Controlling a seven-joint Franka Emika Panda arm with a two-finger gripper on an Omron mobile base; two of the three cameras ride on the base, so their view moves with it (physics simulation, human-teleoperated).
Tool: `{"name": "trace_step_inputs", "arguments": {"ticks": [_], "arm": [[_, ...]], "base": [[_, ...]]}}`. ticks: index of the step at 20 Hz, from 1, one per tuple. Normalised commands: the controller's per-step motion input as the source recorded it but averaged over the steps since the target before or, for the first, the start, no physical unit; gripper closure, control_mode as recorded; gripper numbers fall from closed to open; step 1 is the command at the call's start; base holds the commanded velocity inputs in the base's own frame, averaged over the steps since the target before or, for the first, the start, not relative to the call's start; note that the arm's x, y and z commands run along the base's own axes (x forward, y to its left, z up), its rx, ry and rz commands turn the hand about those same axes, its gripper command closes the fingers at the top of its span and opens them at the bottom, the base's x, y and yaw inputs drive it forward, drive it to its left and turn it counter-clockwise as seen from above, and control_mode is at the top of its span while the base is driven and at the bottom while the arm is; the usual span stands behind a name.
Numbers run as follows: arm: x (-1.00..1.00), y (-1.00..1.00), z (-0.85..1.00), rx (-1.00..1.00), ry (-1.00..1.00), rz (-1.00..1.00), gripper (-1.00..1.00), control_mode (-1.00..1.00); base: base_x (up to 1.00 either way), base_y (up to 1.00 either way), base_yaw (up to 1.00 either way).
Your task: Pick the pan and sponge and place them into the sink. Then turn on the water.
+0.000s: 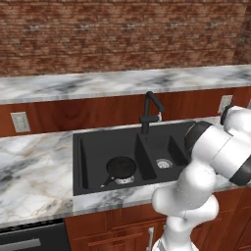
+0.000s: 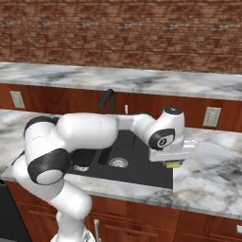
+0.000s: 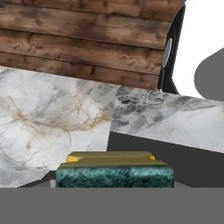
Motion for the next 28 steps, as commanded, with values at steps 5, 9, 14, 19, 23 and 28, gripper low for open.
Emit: {"name": "trace_step_inputs", "arguments": {"ticks": [5,9,14,19,23,28], "arm": [[-0.26,1.00,0.50,-0.14,0.01,0.18,1.00,-1.00],[-0.26,1.00,0.53,-0.02,0.11,0.14,1.00,-1.00],[-0.10,1.00,0.53,0.00,0.15,0.16,1.00,-1.00],[-0.01,1.00,0.30,0.05,0.16,0.17,1.00,-1.00],[-0.03,1.00,0.01,0.09,0.12,0.11,1.00,-1.00],[-0.09,0.99,-0.02,0.15,0.03,0.06,1.00,-1.00]], "base": [[0.00,0.00,0.00],[0.00,0.00,0.00],[0.00,0.00,0.00],[0.00,0.00,0.00],[0.00,0.00,0.00],[0.00,0.00,0.00]]}}
